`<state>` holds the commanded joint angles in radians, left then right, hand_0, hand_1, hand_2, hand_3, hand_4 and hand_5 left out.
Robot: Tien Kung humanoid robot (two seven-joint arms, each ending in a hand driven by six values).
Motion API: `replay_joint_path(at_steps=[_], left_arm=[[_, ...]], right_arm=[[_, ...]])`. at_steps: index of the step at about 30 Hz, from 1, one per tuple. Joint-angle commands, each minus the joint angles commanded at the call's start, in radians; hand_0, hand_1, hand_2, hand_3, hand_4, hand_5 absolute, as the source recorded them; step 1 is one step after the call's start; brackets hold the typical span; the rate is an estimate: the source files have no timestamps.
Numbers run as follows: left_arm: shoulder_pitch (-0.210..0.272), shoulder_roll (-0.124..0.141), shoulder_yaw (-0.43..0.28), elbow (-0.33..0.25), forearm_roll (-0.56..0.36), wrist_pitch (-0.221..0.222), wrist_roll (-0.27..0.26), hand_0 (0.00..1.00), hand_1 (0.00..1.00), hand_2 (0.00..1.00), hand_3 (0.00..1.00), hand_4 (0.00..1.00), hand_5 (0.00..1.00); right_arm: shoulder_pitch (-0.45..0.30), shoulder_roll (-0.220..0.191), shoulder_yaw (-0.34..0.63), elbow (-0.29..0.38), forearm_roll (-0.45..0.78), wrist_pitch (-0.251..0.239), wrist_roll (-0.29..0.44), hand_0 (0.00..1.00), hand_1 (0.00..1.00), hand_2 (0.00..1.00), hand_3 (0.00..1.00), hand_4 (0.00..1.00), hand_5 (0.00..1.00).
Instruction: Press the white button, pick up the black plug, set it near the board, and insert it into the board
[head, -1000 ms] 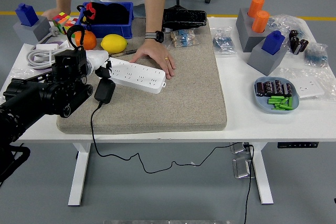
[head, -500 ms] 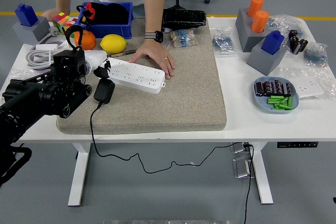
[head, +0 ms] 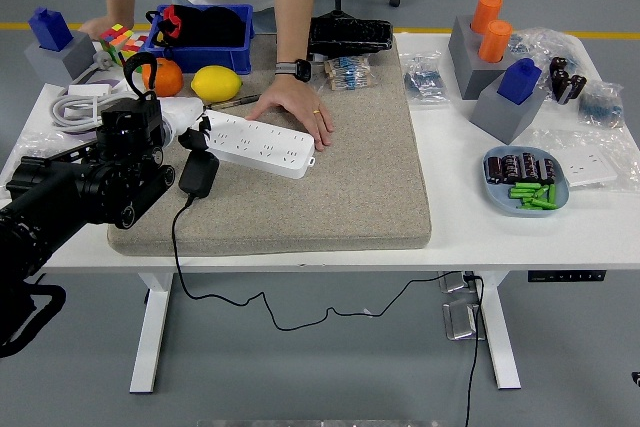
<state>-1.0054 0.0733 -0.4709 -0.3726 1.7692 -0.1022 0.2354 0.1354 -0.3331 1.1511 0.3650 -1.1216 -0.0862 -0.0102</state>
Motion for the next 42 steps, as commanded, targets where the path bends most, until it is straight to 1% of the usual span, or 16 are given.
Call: replay_joint_path(at_steps=[6, 8, 14, 15, 19, 21, 24, 26, 29, 31, 33, 36, 37, 38, 39, 42], left_arm=[[0.004, 0.001, 0.009, -0.004, -0.014, 0.011, -0.007, 0.198, 0.052, 0.068, 0.716, 0.002, 0.392], [0.003, 0.004, 0.020, -0.008, -0.031, 0.021, -0.011, 0.198, 0.052, 0.068, 0.716, 0.002, 0.392], [-0.019, 0.027, 0.115, -0.043, -0.129, 0.076, -0.024, 0.195, 0.052, 0.067, 0.712, 0.002, 0.401], [-0.024, 0.032, 0.133, -0.052, -0.145, 0.086, -0.027, 0.192, 0.050, 0.066, 0.710, 0.002, 0.402], [-0.042, 0.049, 0.186, -0.080, -0.189, 0.116, -0.036, 0.192, 0.050, 0.066, 0.710, 0.002, 0.402], [-0.047, 0.053, 0.199, -0.088, -0.201, 0.124, -0.039, 0.194, 0.052, 0.068, 0.712, 0.002, 0.398], [-0.052, 0.057, 0.207, -0.097, -0.204, 0.126, -0.040, 0.194, 0.052, 0.068, 0.712, 0.002, 0.398], [-0.050, 0.061, 0.212, -0.101, -0.210, 0.128, -0.041, 0.194, 0.052, 0.068, 0.712, 0.002, 0.398], [-0.041, 0.069, 0.232, -0.106, -0.240, 0.143, -0.043, 0.194, 0.052, 0.067, 0.712, 0.002, 0.396], [-0.030, 0.082, 0.262, -0.116, -0.283, 0.167, -0.046, 0.194, 0.052, 0.067, 0.712, 0.002, 0.396], [-0.013, 0.101, 0.309, -0.131, -0.346, 0.209, -0.056, 0.197, 0.055, 0.077, 0.712, 0.002, 0.416], [0.029, 0.146, 0.419, -0.172, -0.468, 0.317, -0.088, 0.197, 0.055, 0.077, 0.712, 0.002, 0.416], [0.042, 0.162, 0.422, -0.188, -0.508, 0.350, -0.094, 0.197, 0.055, 0.077, 0.712, 0.002, 0.416], [0.051, 0.172, 0.405, -0.200, -0.514, 0.364, -0.096, 0.197, 0.055, 0.077, 0.712, 0.002, 0.416], [0.059, 0.184, 0.378, -0.214, -0.498, 0.370, -0.096, 0.200, 0.066, 0.079, 0.712, 0.002, 0.437], [0.082, 0.213, 0.286, -0.245, -0.438, 0.392, -0.106, 0.200, 0.066, 0.079, 0.712, 0.002, 0.437]], right_arm=[[-0.002, 0.000, -0.001, 0.000, 0.000, 0.000, 0.000, 0.695, 0.599, 0.592, 0.590, 0.710, 0.280], [-0.004, 0.001, 0.001, 0.001, -0.001, 0.000, 0.001, 0.695, 0.599, 0.592, 0.590, 0.710, 0.280], [-0.009, 0.001, 0.011, 0.000, -0.004, 0.000, 0.001, 0.696, 0.599, 0.591, 0.590, 0.710, 0.280], [-0.010, 0.001, 0.013, 0.000, -0.005, 0.001, 0.001, 0.696, 0.599, 0.590, 0.590, 0.693, 0.291], [-0.015, 0.002, 0.022, 0.000, -0.006, 0.001, 0.000, 0.696, 0.599, 0.590, 0.590, 0.693, 0.291], [-0.017, 0.003, 0.025, 0.000, -0.006, 0.001, 0.000, 0.697, 0.599, 0.590, 0.590, 0.710, 0.281], [-0.019, 0.003, 0.027, 0.000, -0.006, 0.001, 0.000, 0.697, 0.599, 0.590, 0.590, 0.710, 0.281], [-0.021, 0.004, 0.030, 0.000, -0.005, 0.001, 0.000, 0.697, 0.599, 0.590, 0.590, 0.710, 0.281], [-0.025, 0.006, 0.034, 0.001, -0.005, 0.001, 0.000, 0.697, 0.599, 0.590, 0.590, 0.710, 0.281], [-0.028, 0.007, 0.037, -0.001, -0.007, 0.001, 0.000, 0.697, 0.599, 0.590, 0.590, 0.710, 0.281], [-0.030, 0.009, 0.040, -0.002, -0.008, 0.001, 0.000, 0.697, 0.599, 0.589, 0.589, 0.710, 0.280], [-0.036, 0.011, 0.045, -0.002, -0.013, 0.001, 0.000, 0.697, 0.599, 0.589, 0.589, 0.710, 0.280], [-0.037, 0.011, 0.047, -0.002, -0.014, 0.001, 0.000, 0.697, 0.599, 0.589, 0.589, 0.710, 0.280], [-0.039, 0.011, 0.049, -0.003, -0.015, 0.000, 0.000, 0.697, 0.599, 0.589, 0.589, 0.710, 0.280], [-0.040, 0.012, 0.051, -0.003, -0.016, 0.000, 0.000, 0.697, 0.599, 0.589, 0.589, 0.709, 0.281], [-0.045, 0.013, 0.056, -0.004, -0.018, -0.001, 0.000, 0.697, 0.599, 0.589, 0.589, 0.709, 0.281]])
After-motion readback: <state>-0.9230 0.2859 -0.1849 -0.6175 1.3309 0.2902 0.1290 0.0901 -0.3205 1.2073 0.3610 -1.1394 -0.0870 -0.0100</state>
